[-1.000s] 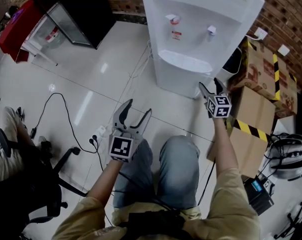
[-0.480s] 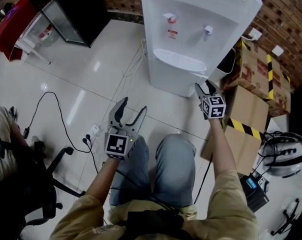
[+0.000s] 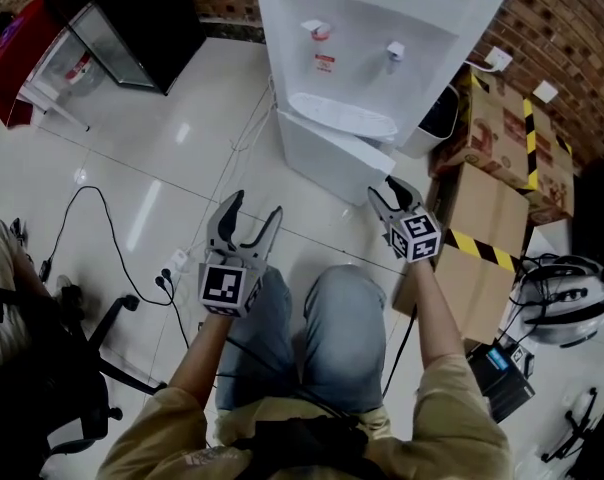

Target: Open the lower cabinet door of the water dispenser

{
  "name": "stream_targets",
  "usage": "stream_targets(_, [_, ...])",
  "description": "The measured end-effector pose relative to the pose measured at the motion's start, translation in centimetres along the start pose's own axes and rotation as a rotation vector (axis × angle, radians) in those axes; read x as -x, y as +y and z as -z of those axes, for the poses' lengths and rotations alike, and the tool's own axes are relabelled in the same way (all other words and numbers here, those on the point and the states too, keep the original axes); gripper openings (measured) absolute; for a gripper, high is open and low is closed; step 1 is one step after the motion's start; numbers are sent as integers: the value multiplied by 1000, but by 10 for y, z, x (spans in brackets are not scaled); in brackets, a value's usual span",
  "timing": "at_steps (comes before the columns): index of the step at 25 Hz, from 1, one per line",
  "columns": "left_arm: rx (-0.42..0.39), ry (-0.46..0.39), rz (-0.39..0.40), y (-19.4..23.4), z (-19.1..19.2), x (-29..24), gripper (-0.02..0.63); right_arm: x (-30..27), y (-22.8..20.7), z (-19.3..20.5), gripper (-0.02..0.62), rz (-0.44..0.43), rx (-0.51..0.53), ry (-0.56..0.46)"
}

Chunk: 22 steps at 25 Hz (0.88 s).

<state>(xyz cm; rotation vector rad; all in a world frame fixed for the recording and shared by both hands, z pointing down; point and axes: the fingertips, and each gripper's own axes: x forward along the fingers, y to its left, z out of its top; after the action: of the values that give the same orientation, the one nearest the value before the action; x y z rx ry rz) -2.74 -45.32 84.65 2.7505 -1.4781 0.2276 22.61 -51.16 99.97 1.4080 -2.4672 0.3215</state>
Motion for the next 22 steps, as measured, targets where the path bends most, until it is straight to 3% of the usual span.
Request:
stream_targets(10, [-9,13,-36,7,8,5,281,23,82,7,218,-270,8,-49])
stream_targets(22, [20,44,-114,19,19,24,281,17,218,4,208,-837,48,11])
